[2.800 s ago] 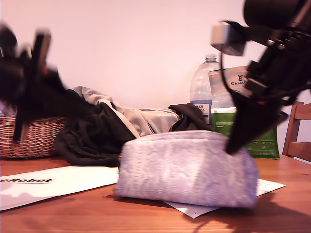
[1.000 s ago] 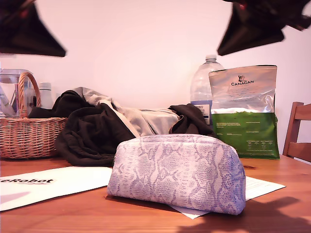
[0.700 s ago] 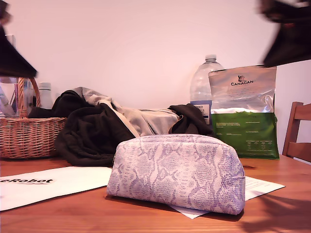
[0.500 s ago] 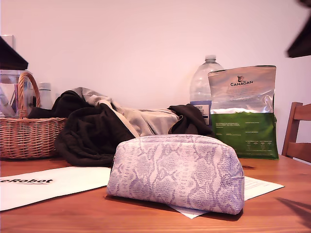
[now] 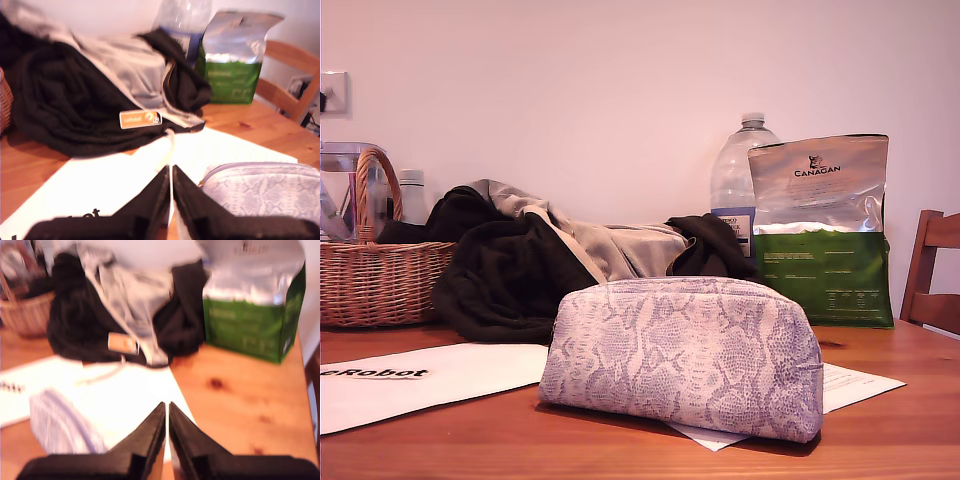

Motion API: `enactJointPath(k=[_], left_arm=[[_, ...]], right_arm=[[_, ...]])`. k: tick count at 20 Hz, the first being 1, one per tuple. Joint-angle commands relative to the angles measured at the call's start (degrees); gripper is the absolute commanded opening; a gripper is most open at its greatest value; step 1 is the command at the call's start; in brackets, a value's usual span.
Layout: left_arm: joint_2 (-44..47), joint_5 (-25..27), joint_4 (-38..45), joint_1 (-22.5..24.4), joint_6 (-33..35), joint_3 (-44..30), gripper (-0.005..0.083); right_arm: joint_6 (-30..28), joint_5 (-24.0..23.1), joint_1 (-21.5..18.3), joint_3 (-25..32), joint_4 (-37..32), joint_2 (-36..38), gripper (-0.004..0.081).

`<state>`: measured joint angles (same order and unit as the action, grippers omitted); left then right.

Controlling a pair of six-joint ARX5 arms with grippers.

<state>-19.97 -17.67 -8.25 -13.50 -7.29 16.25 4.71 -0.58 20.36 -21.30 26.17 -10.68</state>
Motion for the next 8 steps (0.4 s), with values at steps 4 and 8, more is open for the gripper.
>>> enactJointPath(k=[4, 8], left_arm=[[-0.22, 0.15, -4.85, -0.11, -0.2, -0.81, -0.0019], [-0.2, 0.15, -9.66, -0.11, -0.2, -0.81, -0.0019]], right_arm=[[0.42, -0.02, 0.35, 0.26, 7.13, -0.26, -0.0013], [0.44, 0.0, 0.35, 0.26, 10.36, -0.26, -0.0013]])
